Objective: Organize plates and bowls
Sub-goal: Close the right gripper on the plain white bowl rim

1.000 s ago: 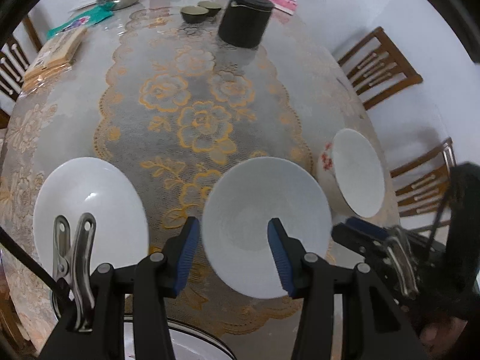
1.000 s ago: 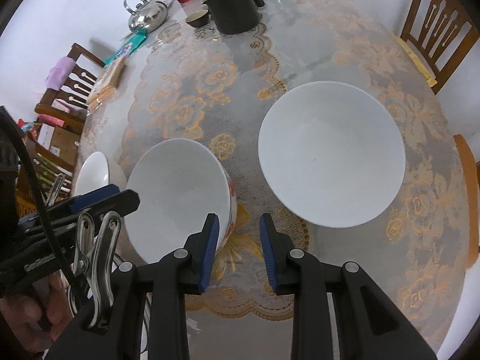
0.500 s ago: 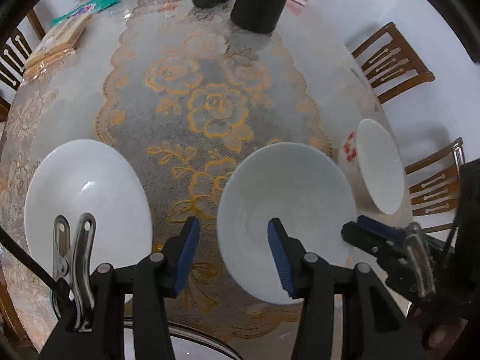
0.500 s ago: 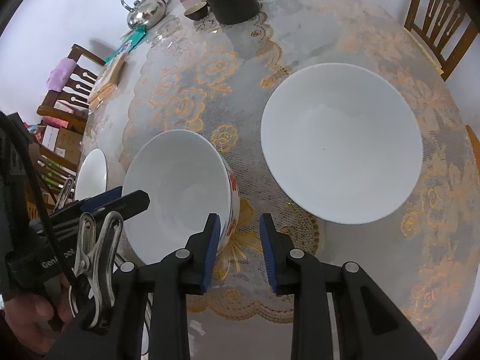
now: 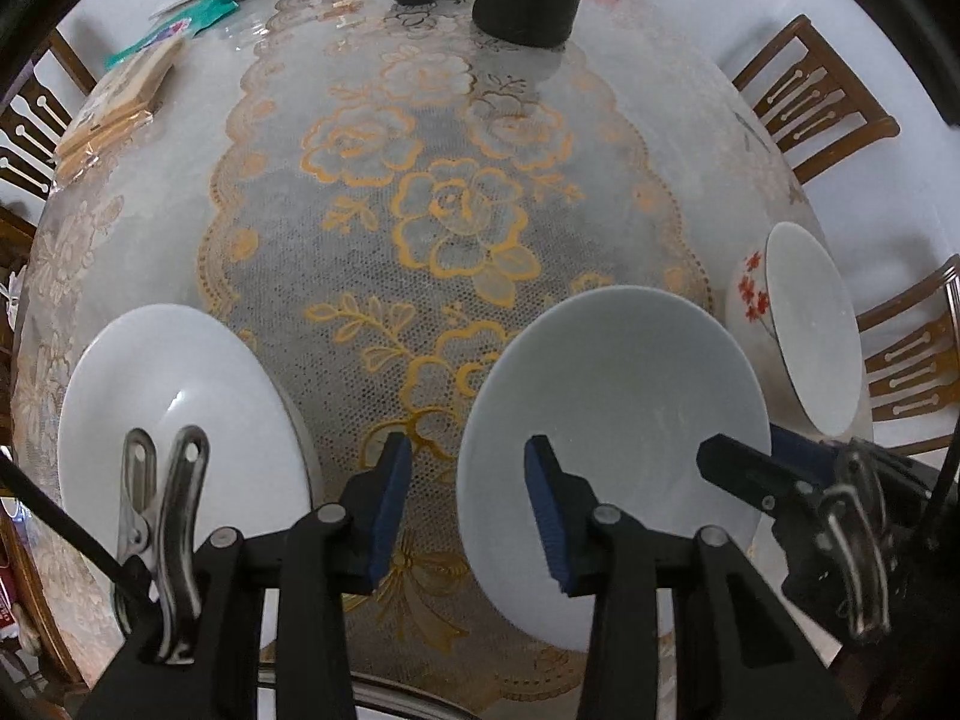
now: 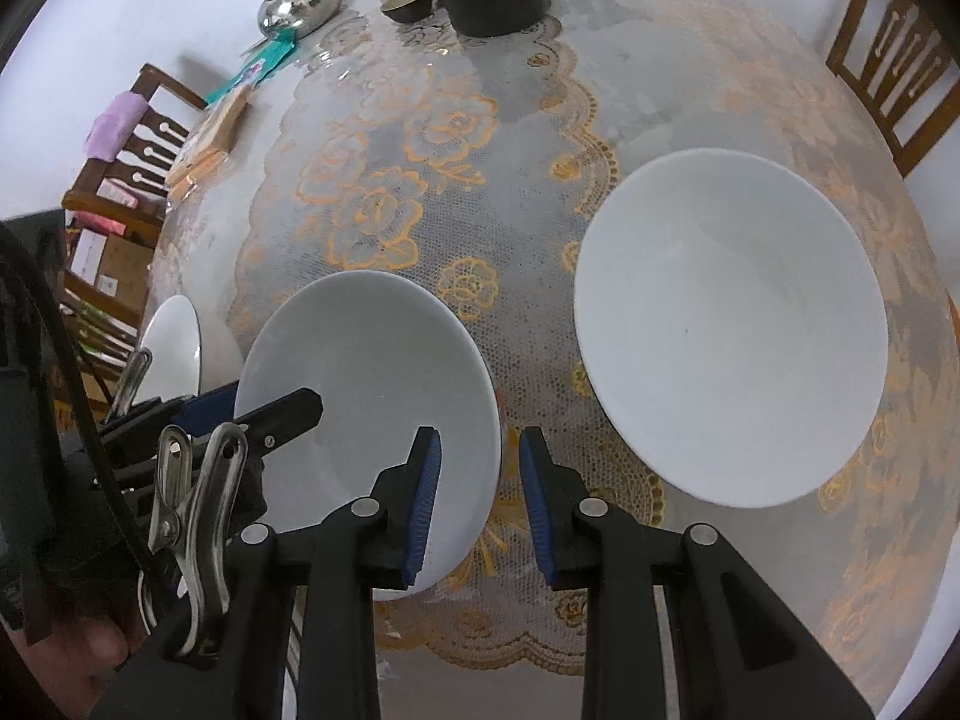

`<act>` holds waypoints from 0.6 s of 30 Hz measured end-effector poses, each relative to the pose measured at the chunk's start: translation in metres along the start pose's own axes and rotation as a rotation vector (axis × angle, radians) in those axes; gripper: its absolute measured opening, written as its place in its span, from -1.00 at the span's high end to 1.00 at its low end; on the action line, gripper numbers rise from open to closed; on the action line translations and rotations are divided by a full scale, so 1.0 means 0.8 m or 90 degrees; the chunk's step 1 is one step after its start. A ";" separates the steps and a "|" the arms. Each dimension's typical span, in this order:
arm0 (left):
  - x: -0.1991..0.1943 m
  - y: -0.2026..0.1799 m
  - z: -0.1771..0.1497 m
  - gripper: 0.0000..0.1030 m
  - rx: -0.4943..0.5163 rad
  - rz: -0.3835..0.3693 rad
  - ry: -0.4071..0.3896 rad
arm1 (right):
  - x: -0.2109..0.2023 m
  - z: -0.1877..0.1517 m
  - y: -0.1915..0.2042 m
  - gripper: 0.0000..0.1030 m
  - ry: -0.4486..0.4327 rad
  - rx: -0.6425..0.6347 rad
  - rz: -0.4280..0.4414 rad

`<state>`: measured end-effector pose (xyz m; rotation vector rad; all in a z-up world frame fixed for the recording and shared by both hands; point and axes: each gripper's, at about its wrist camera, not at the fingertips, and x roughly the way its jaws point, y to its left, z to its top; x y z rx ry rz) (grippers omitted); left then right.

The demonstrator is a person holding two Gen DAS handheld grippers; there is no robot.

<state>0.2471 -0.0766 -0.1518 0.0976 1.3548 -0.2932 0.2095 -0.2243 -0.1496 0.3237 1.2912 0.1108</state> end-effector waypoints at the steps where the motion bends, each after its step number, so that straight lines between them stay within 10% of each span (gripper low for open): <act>1: 0.000 0.000 0.000 0.21 -0.002 -0.001 0.000 | 0.000 0.000 0.000 0.53 0.000 -0.004 -0.001; 18: -0.009 -0.012 -0.005 0.91 0.034 -0.001 -0.036 | 0.000 -0.001 -0.004 0.88 -0.014 -0.040 -0.048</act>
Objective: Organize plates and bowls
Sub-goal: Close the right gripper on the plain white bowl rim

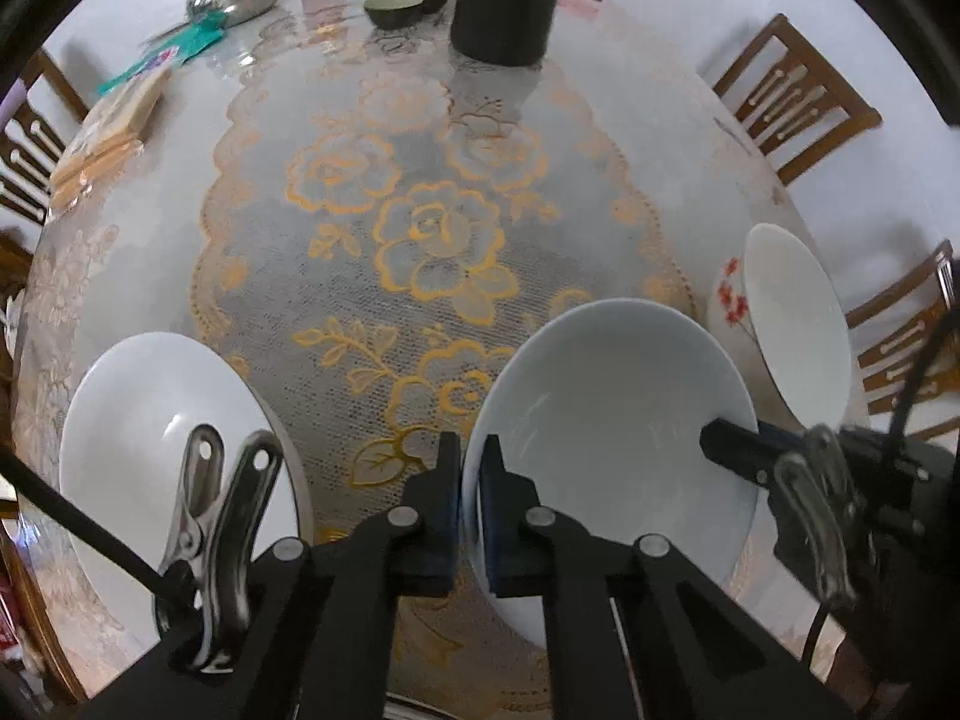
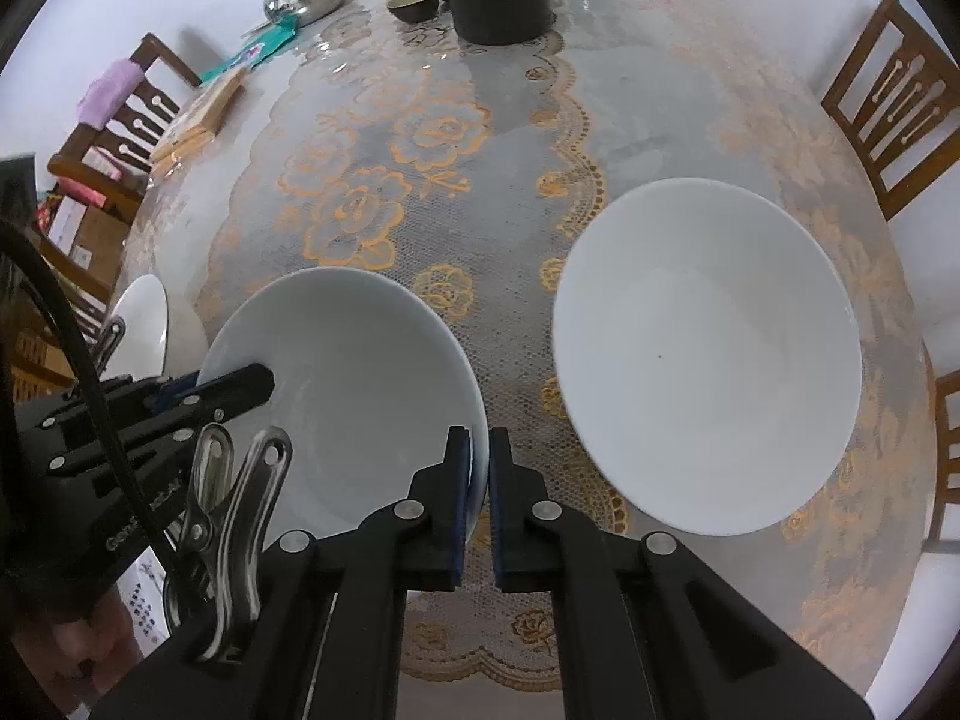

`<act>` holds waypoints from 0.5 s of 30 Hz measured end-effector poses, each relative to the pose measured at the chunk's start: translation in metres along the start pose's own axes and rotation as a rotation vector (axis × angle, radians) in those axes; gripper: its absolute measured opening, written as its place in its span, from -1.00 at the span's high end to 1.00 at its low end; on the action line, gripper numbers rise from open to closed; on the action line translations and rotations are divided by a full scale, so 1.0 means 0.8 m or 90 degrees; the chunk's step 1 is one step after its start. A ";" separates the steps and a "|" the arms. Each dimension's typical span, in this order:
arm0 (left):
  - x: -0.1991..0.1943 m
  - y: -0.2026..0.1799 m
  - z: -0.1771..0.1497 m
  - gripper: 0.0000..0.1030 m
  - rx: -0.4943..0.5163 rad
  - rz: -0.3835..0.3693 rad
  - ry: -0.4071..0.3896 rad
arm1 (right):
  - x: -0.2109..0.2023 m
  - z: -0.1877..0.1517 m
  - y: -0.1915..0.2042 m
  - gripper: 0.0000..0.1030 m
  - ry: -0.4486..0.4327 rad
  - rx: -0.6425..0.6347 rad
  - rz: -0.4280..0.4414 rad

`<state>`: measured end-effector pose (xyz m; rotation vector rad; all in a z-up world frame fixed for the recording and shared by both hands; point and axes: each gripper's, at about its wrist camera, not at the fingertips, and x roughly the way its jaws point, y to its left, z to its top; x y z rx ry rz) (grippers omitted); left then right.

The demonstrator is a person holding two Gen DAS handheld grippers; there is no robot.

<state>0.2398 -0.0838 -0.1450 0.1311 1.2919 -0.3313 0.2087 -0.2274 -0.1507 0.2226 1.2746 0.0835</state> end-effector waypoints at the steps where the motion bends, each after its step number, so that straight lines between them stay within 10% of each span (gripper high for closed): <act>1: -0.001 -0.001 -0.001 0.91 0.004 0.002 0.000 | -0.002 -0.001 -0.001 0.88 0.000 -0.001 -0.001; 15: -0.039 -0.010 -0.006 0.91 0.013 0.020 -0.037 | -0.039 -0.005 0.009 0.88 -0.026 -0.010 -0.008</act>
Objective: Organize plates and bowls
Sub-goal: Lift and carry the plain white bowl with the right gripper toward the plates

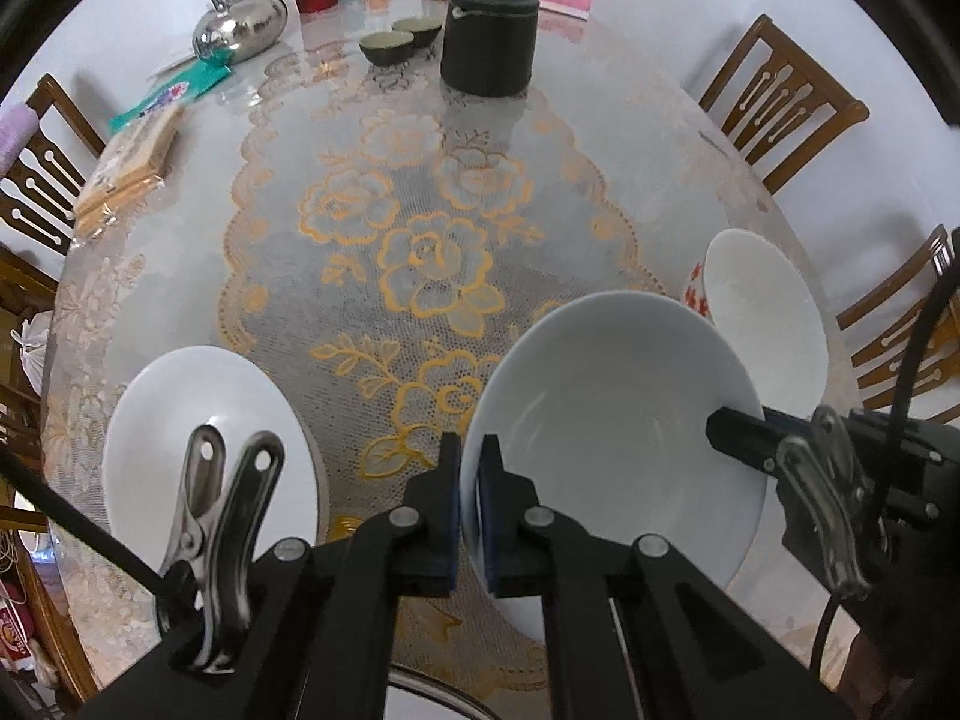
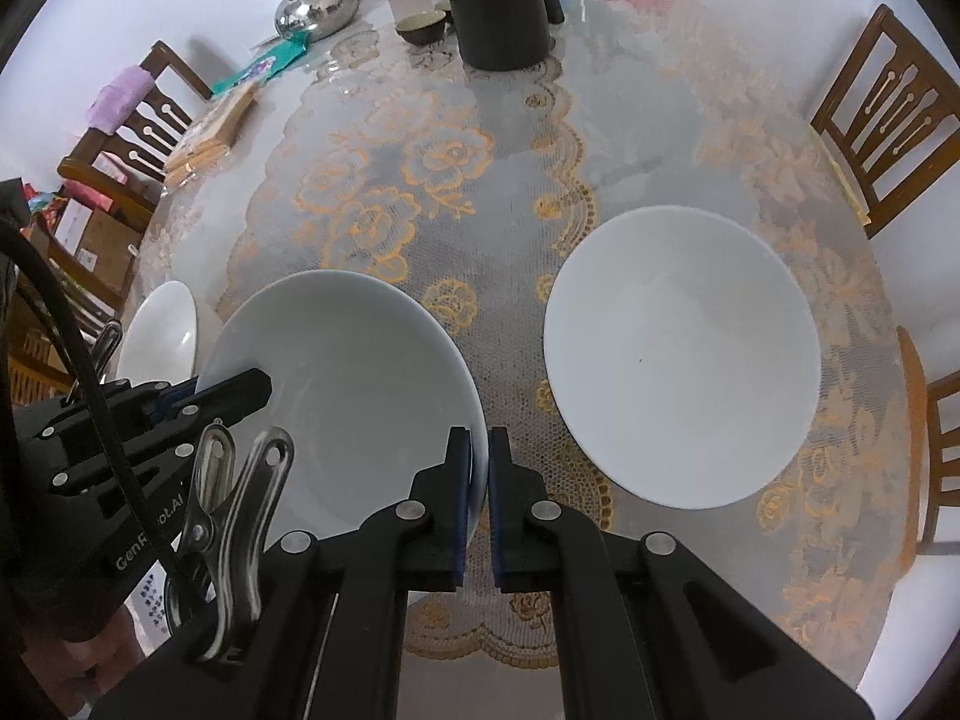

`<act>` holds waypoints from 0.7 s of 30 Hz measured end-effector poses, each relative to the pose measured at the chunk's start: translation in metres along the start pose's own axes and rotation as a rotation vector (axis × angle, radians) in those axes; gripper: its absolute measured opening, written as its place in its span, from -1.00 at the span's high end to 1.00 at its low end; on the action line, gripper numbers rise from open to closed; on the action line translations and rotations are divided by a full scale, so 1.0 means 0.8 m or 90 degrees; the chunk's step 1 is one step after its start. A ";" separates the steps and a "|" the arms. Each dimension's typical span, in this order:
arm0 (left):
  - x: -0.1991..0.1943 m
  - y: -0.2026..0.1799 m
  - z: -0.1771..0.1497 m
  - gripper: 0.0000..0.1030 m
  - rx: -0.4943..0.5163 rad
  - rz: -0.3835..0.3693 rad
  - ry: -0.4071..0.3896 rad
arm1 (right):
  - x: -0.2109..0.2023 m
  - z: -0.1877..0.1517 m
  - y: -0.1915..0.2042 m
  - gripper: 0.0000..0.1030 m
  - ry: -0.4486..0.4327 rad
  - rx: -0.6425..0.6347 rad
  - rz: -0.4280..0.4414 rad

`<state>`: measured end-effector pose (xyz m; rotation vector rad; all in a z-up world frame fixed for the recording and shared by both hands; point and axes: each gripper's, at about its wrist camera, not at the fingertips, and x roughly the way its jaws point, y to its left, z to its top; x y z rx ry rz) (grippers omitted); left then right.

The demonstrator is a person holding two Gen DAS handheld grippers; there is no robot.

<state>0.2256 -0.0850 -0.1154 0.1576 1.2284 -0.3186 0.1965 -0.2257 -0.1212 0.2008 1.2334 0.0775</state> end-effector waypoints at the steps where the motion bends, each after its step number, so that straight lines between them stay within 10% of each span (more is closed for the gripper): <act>1: -0.003 0.000 0.000 0.91 -0.001 -0.001 -0.003 | -0.005 0.000 0.002 0.88 -0.005 -0.003 -0.002; 21: -0.097 0.035 -0.023 0.91 -0.041 0.012 -0.068 | -0.080 -0.007 0.067 0.88 -0.071 -0.063 -0.006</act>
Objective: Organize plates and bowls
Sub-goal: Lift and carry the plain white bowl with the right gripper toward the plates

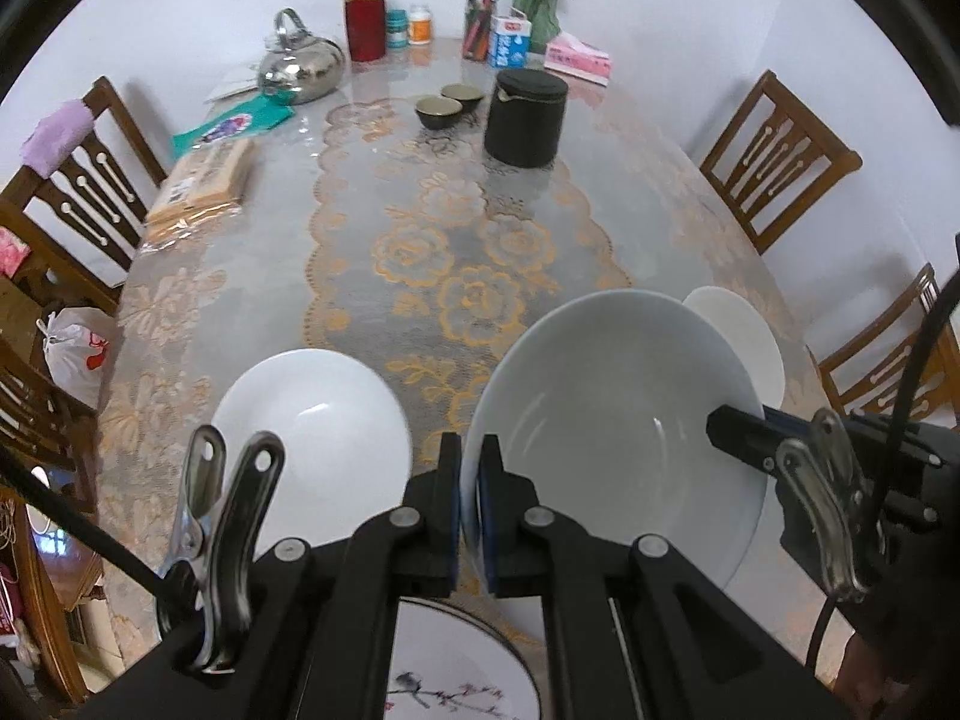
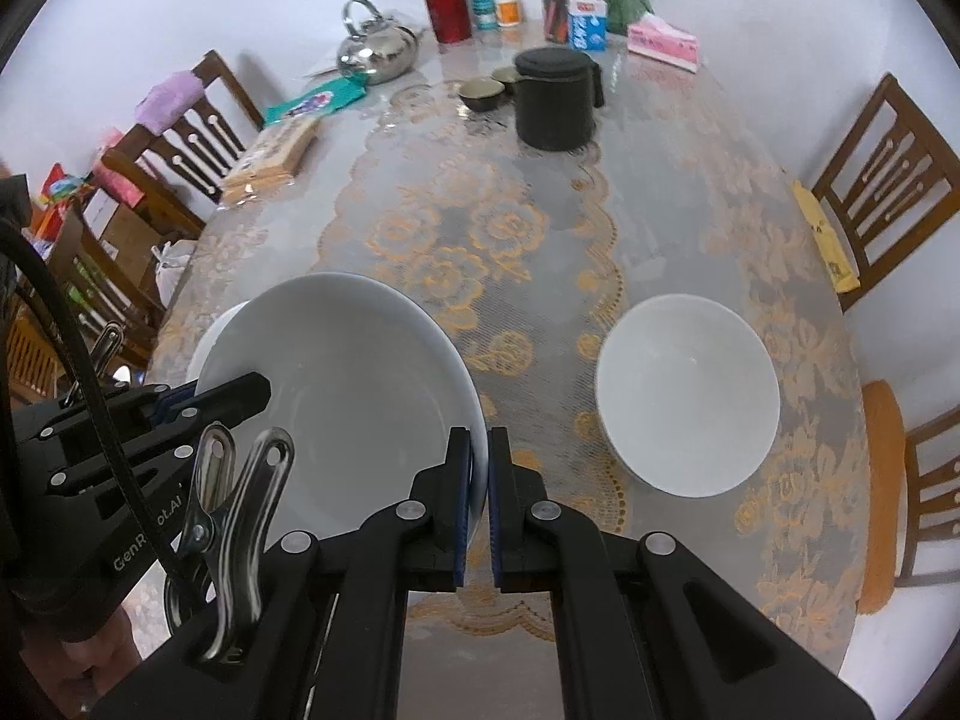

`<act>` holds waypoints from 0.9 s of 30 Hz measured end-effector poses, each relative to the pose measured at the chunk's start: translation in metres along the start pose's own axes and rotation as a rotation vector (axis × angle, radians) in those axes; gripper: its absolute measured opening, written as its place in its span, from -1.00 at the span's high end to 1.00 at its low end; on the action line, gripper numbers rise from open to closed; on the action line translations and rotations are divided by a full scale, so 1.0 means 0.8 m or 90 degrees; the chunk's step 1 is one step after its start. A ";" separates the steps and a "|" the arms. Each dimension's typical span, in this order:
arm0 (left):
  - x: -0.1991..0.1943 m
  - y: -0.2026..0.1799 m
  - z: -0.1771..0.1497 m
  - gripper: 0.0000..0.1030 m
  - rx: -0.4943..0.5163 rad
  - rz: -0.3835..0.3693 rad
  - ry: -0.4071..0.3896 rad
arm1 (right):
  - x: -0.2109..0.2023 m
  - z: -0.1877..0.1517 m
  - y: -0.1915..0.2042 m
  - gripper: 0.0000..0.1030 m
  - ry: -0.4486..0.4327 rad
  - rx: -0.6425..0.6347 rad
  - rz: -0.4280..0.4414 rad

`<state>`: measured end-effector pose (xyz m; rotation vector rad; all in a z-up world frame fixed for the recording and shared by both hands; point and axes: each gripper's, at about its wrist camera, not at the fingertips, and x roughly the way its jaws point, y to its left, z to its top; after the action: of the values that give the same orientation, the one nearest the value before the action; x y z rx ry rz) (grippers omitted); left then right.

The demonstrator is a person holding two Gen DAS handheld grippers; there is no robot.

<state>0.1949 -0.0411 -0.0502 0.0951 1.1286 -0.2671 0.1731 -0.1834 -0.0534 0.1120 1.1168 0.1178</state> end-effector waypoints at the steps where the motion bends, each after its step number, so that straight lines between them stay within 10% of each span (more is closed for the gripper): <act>1: -0.004 0.005 -0.001 0.91 -0.005 0.002 -0.002 | -0.002 0.001 0.006 0.88 -0.002 -0.005 0.001; 27: -0.032 0.127 0.004 0.91 -0.089 0.056 -0.013 | 0.021 0.054 0.127 0.88 -0.001 -0.105 0.042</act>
<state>0.2139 0.0602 -0.0317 0.0173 1.1165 -0.1103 0.2155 -0.0816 -0.0344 0.0015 1.0980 0.2676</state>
